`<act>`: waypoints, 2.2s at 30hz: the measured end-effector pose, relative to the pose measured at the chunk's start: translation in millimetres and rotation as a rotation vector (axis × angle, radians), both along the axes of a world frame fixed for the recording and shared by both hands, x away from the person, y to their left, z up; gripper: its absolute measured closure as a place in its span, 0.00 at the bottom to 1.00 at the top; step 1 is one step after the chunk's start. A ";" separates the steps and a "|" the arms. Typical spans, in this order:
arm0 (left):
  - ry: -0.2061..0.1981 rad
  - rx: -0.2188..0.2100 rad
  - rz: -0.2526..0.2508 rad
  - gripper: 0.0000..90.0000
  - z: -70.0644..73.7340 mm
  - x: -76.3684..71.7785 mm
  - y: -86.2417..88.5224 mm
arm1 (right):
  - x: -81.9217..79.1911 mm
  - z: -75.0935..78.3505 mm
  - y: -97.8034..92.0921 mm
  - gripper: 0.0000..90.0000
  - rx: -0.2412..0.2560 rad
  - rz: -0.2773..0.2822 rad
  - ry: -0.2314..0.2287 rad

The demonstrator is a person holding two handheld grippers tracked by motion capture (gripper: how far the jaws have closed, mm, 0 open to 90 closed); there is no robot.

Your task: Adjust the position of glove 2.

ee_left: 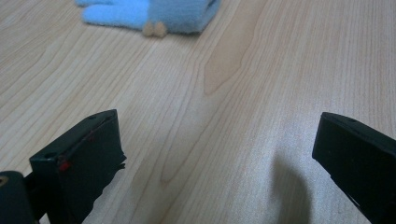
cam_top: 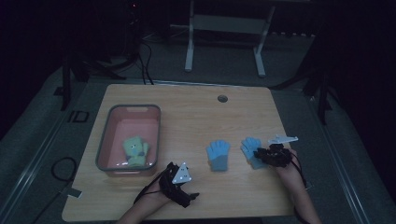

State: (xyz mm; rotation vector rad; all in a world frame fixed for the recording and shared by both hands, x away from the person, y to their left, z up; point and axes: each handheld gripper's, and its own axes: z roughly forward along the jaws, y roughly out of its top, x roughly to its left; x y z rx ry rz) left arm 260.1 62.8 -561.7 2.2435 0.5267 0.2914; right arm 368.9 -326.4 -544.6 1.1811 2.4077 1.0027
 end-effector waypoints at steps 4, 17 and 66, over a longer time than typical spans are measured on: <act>-0.001 0.001 -0.001 0.02 -0.1 -0.1 0.1 | -3.3 -3.8 0.4 0.86 0.001 -0.015 -0.024; -0.002 0.000 -0.001 0.02 0.3 -0.3 0.1 | -17.3 9.5 26.9 0.99 -0.041 -0.209 -0.108; -0.007 0.004 -0.010 0.02 1.5 -0.7 0.0 | -39.1 21.1 148.3 0.99 0.088 -0.177 -0.017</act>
